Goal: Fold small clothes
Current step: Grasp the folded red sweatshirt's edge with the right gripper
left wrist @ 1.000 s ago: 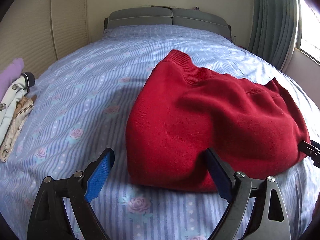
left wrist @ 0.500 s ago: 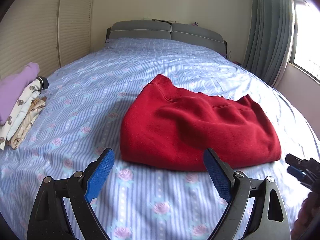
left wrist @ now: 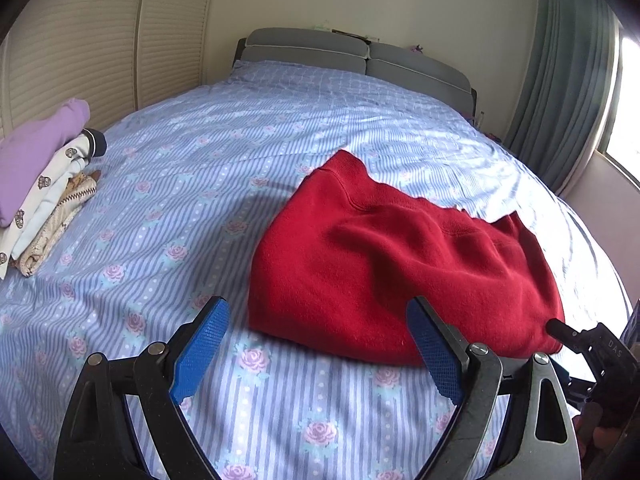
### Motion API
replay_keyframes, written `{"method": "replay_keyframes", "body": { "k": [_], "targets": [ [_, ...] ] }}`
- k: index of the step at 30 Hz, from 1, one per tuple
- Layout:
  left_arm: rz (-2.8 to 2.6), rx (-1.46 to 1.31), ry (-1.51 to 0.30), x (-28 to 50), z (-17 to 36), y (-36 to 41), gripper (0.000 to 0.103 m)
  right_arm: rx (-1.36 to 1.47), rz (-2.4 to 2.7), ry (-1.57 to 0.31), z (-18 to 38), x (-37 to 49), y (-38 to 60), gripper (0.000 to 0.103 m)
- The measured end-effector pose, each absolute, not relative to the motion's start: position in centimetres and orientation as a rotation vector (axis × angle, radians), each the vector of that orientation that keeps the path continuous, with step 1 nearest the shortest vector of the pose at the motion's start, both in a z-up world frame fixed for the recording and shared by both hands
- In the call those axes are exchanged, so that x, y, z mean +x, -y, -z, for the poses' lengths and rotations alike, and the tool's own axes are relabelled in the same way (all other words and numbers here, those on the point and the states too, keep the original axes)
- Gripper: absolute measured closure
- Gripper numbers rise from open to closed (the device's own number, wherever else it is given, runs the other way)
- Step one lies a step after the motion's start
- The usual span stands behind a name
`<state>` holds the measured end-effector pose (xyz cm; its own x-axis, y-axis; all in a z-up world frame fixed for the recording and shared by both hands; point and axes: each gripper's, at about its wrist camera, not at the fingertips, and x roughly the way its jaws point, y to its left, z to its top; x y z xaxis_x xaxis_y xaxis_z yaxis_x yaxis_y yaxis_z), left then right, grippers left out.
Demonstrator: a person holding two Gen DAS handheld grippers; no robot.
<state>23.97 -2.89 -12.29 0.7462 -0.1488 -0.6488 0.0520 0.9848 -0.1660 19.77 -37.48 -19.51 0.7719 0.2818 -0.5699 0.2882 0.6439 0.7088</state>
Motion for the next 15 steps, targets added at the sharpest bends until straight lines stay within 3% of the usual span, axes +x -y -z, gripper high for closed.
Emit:
{"method": "replay_keyframes", "body": {
  "k": [13,15],
  "targets": [
    [0.128,-0.162,-0.724,25.4,11.9,3.3,0.012,0.993,-0.006,-0.643,20.4,23.5,39.0,0.024],
    [0.126,-0.168,-0.728,25.3,12.0,3.0,0.012,1.012,-0.004,-0.634,20.2,23.6,39.2,0.028]
  ]
}}
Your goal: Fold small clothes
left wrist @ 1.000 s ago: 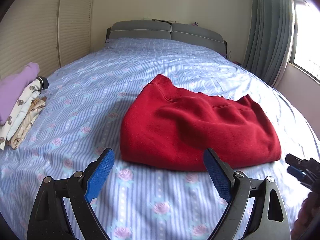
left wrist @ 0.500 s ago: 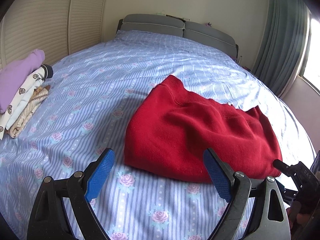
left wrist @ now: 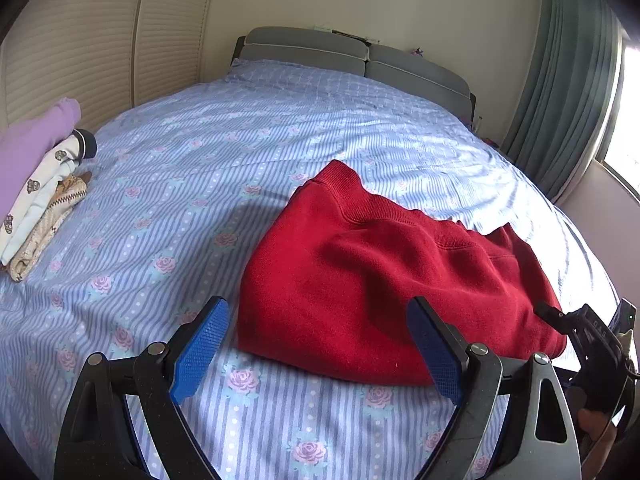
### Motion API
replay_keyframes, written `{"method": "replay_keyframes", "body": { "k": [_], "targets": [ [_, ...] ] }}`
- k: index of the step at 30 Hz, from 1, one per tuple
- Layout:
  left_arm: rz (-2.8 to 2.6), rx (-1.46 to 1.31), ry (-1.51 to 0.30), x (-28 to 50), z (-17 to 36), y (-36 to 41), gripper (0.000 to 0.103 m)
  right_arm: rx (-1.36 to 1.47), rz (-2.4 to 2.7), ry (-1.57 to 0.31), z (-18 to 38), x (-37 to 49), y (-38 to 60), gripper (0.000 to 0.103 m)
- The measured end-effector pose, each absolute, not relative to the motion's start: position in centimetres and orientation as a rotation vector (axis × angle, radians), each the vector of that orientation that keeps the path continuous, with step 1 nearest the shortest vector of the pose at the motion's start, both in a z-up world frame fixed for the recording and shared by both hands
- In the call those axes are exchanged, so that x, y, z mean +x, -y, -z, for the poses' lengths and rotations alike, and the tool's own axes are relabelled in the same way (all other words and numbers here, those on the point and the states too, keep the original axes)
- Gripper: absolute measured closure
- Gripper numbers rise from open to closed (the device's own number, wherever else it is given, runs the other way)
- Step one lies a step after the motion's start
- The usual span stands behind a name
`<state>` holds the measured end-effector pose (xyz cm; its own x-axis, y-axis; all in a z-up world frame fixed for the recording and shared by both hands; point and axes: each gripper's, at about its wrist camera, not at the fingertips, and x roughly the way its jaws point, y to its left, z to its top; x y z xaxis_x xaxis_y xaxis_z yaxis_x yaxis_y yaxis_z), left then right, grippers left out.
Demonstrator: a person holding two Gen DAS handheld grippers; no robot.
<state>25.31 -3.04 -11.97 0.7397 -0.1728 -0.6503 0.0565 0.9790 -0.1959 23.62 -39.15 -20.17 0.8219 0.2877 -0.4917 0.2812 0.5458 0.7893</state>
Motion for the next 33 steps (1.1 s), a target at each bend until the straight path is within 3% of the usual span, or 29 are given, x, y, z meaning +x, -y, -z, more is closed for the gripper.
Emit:
{"method": "replay_keyframes", "body": {
  "k": [2,8,15,22,26,33],
  "targets": [
    [0.125,-0.172,-0.730,25.1,12.0,2.7,0.012,1.026,-0.002,-0.624,20.0,23.4,39.4,0.049],
    [0.106,-0.184,-0.730,24.3,11.5,1.1,0.012,0.933,0.049,-0.602,17.7,22.2,38.1,0.072],
    [0.038,-0.239,-0.710,23.1,10.0,-3.6,0.012,0.567,0.178,-0.538,10.3,23.4,31.9,0.076],
    [-0.041,-0.274,-0.667,21.5,8.4,-9.8,0.012,0.075,0.226,-0.438,4.6,26.5,19.7,0.076],
    [-0.094,-0.278,-0.660,20.5,7.9,-13.6,0.012,-0.223,0.207,-0.437,5.3,27.8,11.3,0.076],
    [-0.162,-0.284,-0.677,19.0,8.6,-18.8,0.012,-0.641,0.198,-0.531,11.8,29.7,0.8,0.075]
  ]
}}
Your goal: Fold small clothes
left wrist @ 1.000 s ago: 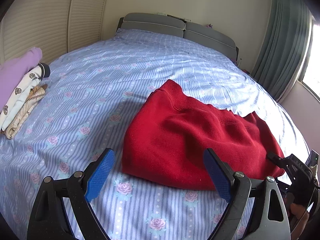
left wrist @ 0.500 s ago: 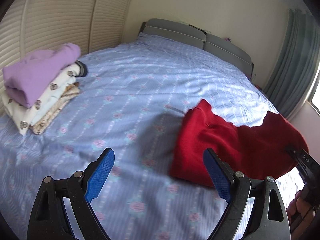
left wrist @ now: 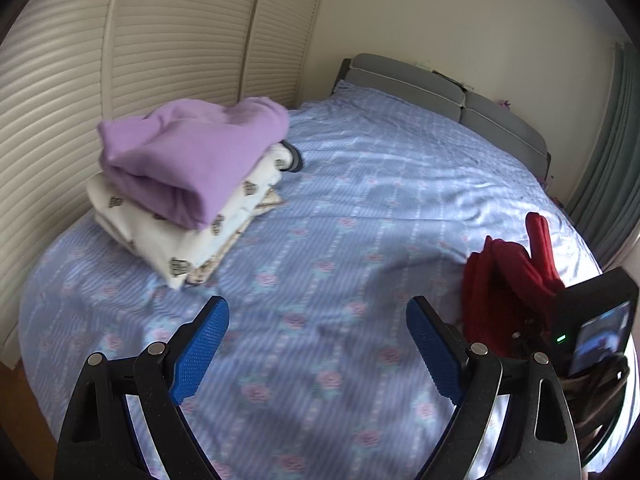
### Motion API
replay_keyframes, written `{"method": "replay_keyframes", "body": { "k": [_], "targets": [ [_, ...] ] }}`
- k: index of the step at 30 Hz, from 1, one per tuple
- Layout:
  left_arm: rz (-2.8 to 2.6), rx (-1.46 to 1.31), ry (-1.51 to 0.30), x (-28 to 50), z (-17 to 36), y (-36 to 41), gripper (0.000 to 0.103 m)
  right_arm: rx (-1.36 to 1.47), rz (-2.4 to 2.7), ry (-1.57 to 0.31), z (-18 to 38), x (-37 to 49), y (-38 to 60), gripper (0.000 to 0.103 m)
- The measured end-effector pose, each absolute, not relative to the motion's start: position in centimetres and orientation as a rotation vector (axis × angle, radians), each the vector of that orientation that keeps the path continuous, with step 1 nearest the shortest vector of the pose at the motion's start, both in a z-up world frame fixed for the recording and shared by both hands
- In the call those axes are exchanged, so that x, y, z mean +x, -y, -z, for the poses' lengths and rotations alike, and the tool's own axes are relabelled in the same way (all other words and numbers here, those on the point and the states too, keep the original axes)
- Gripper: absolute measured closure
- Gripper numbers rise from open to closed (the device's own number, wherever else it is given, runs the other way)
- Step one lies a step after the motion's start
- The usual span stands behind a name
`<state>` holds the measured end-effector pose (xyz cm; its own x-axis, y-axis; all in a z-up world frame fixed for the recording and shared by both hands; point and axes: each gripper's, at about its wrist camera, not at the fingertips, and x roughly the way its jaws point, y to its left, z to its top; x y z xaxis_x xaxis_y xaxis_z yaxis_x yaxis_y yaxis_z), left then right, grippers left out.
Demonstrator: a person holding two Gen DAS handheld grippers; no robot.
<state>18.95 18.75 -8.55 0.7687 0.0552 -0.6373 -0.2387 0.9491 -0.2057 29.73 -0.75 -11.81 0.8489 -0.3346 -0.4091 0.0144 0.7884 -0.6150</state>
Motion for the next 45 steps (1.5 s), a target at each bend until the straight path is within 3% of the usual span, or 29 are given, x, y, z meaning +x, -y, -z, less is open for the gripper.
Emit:
{"method": "replay_keyframes", "body": {
  "k": [8,17,21,26,27,45],
  "targets": [
    [-0.191,-0.320,-0.709,17.9,10.2,-21.8,0.012,-0.992,0.229,-0.542,17.8,28.2,-4.6,0.074],
    [-0.187,-0.336,-0.740,17.7,10.9,-22.8,0.012,-1.144,0.229,-0.494,20.4,27.0,-5.0,0.074],
    [-0.177,-0.338,-0.736,17.3,10.0,-22.7,0.012,-1.120,0.248,-0.488,19.3,26.9,-5.3,0.068],
    [-0.163,-0.316,-0.708,17.2,7.9,-22.0,0.012,-1.016,0.207,-0.468,15.8,25.6,-4.7,0.032],
    [-0.158,-0.312,-0.702,17.1,7.5,-21.7,0.012,-1.008,0.199,-0.458,15.3,25.3,-4.6,0.030],
    [0.047,-0.140,-0.603,18.8,3.0,-10.6,0.012,-0.558,0.141,-0.516,8.4,18.4,5.6,0.029]
  ]
}}
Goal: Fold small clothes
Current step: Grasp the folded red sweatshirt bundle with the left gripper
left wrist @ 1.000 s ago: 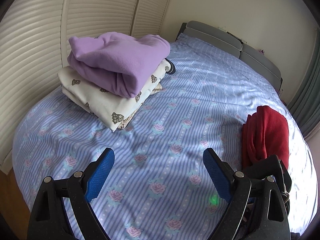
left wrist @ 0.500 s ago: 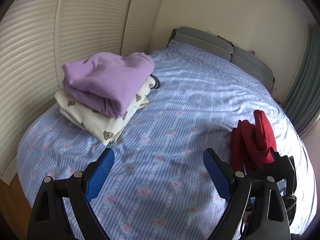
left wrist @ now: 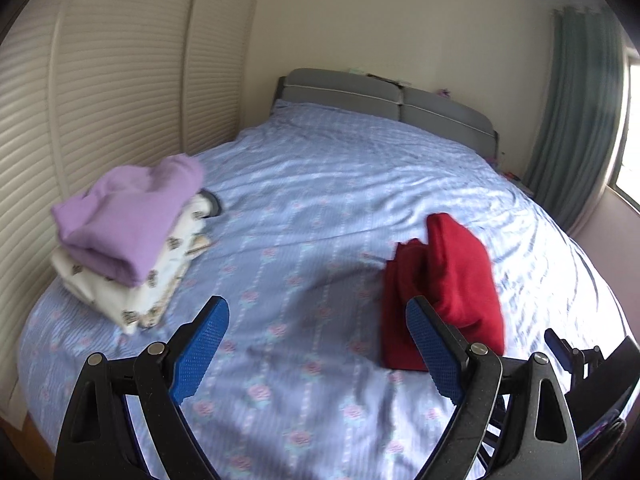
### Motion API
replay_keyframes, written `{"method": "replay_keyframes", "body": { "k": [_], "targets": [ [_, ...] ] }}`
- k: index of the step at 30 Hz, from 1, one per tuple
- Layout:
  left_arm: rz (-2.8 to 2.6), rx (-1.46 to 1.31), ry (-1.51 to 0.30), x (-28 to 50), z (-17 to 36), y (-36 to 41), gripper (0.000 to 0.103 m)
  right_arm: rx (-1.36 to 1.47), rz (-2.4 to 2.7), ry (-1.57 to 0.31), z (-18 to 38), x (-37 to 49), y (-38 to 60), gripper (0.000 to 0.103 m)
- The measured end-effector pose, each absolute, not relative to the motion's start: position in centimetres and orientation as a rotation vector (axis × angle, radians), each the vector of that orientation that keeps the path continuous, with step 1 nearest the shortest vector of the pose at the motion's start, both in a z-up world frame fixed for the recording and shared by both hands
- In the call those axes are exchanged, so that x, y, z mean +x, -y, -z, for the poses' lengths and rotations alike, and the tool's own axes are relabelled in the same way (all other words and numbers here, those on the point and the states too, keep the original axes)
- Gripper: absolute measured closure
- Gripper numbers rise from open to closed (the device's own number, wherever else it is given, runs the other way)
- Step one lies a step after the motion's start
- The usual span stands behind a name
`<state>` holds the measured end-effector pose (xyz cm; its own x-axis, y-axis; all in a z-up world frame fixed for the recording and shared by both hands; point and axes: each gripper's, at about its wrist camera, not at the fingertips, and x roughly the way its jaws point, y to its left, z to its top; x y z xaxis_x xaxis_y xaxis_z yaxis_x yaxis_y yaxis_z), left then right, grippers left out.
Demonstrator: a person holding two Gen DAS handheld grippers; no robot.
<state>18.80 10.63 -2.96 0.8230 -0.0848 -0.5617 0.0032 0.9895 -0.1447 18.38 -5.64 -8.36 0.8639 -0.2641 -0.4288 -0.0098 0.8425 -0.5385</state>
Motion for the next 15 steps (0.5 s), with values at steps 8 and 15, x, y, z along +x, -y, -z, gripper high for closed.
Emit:
{"method": "replay_keyframes", "body": {
  "k": [8,15],
  "targets": [
    [0.165,-0.059,-0.596,21.8,4.7,-3.6,0.012,-0.327,0.194,-0.558,7.6,18.7,13.2,0.029],
    [0.203,0.048,-0.613,24.5,6.9,0.5,0.024,-0.237,0.210,-0.555,8.2,19.4,16.1,0.029]
  ]
}}
